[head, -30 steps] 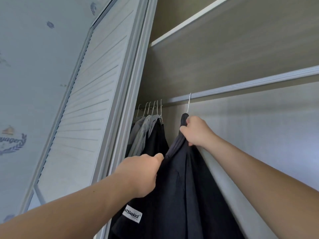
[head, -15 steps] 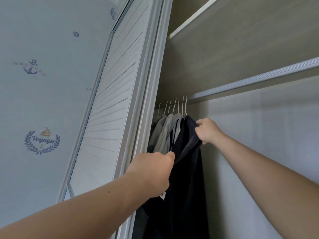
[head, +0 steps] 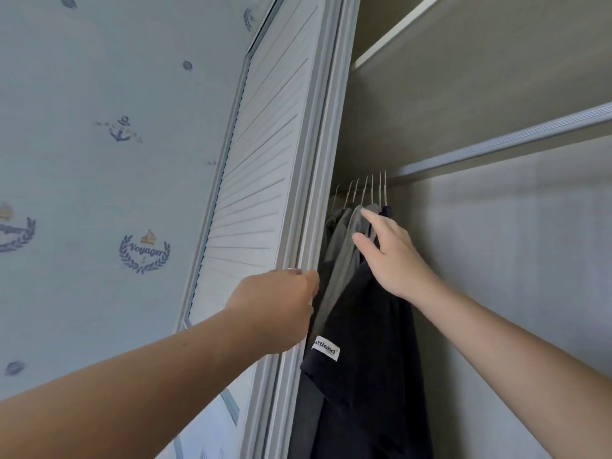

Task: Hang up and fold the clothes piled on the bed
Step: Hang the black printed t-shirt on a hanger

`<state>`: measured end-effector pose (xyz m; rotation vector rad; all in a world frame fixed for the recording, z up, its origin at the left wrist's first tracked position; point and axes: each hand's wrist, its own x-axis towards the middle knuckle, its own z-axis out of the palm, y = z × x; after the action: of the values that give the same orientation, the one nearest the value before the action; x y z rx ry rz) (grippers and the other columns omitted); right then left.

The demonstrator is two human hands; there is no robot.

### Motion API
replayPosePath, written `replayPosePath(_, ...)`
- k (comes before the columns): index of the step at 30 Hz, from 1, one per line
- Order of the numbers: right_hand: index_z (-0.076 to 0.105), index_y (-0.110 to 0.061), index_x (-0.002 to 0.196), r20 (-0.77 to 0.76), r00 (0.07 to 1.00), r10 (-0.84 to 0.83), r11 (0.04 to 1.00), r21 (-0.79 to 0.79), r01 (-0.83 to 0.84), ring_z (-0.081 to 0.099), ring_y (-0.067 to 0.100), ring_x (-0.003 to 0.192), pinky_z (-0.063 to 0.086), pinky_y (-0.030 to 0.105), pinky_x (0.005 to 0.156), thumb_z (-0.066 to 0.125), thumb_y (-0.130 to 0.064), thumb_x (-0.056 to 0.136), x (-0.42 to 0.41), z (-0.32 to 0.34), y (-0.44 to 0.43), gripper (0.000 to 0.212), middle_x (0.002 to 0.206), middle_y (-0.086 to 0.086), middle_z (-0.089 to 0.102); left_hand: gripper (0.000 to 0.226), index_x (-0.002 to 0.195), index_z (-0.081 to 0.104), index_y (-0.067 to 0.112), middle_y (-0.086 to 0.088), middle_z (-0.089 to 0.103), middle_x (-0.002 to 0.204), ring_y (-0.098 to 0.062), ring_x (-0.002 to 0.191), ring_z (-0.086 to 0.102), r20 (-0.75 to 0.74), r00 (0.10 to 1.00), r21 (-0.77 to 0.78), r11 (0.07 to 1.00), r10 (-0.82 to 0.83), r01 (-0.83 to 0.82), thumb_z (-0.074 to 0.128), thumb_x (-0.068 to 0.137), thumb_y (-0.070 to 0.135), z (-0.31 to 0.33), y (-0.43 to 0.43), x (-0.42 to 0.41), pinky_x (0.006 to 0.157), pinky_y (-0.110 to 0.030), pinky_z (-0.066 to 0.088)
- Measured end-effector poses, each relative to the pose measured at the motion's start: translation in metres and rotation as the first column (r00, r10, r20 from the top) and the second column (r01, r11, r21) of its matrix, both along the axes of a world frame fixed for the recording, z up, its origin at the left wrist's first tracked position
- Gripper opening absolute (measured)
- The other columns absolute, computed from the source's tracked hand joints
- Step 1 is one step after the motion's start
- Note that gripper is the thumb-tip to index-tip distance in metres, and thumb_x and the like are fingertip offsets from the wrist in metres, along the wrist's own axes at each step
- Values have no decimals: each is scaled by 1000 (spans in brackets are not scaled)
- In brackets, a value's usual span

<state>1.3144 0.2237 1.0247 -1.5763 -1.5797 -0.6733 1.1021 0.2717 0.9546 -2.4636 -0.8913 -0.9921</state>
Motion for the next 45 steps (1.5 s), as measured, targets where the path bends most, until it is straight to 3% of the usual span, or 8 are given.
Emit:
replayPosePath(4, 14, -43, 157, 197, 973, 118, 992, -57, -109, -2, 7, 153, 5, 44, 122, 24, -62, 101, -73, -36, -17, 60, 166, -16, 10, 32, 130, 47, 30, 9, 54, 130, -17, 114, 50, -14, 993, 11, 993, 117, -117, 42, 102, 45, -18, -8, -68, 78, -32, 39)
replayPosePath(10, -3, -49, 156, 291, 913, 284, 950, -213, -228, -24, 4, 149, -12, 44, 122, 7, -75, 91, -203, -95, -37, 71, 165, -21, -13, 53, 146, 34, 34, 9, 26, 162, -19, 150, 15, -31, 951, 2, 952, 307, -307, 36, 100, 60, -70, -37, -205, 118, -39, 21)
replayPosePath(16, -14, -53, 152, 261, 838, 480, 852, -366, -374, -33, 2, 145, -19, 43, 121, -4, -84, 81, -338, -158, -61, 78, 154, -31, -31, 71, 157, 0, 40, 7, -9, 168, -20, 152, -22, -108, 852, -83, 850, 512, -521, 10, 93, 70, -141, -104, -363, 122, -44, -7)
replayPosePath(20, -20, -53, 150, 222, 766, 603, 759, -455, -466, -35, 4, 145, -17, 47, 121, -6, -84, 80, -440, -203, -87, 78, 160, -24, -29, 74, 157, -10, 41, 7, -11, 168, -20, 151, -26, -157, 759, -108, 753, 631, -649, 2, 91, 72, -188, -172, -472, 122, -47, -8)
replayPosePath(28, -17, -50, 152, 140, 507, 850, 475, -620, -625, -26, 12, 151, -14, 50, 121, -5, -81, 81, -641, -317, -158, 79, 165, -18, -20, 77, 159, 5, 39, 4, -4, 169, -24, 153, -19, -204, 489, -297, 423, 848, -856, 10, 91, 76, -300, -348, -646, 122, -53, -7)
replayPosePath(32, -7, -48, 156, 28, 339, 940, 264, -691, -674, -21, 11, 152, -12, 50, 121, 2, -80, 85, -733, -380, -199, 79, 167, -17, -13, 76, 155, -7, 45, 6, -13, 168, -20, 150, -30, -189, 291, -437, 185, 938, -880, 6, 89, 79, -367, -432, -702, 121, -50, -15)
replayPosePath(39, -9, -52, 154, -224, 193, 955, -52, -769, -637, -21, 6, 151, -14, 46, 120, 3, -86, 81, -855, -479, -254, 81, 165, -22, -12, 80, 152, -15, 51, 13, -17, 166, -13, 147, -34, -237, -4, -673, -167, 972, -721, -3, 81, 85, -460, -534, -762, 120, -45, -17)
replayPosePath(45, -8, -55, 153, -346, 112, 931, -254, -839, -480, -21, 4, 150, -12, 45, 121, 12, -80, 85, -945, -538, -272, 75, 164, -25, -14, 81, 157, -1, 47, 13, -12, 167, -15, 152, -23, -287, -117, -794, -304, 951, -526, 9, 84, 83, -500, -559, -819, 123, -46, -8)
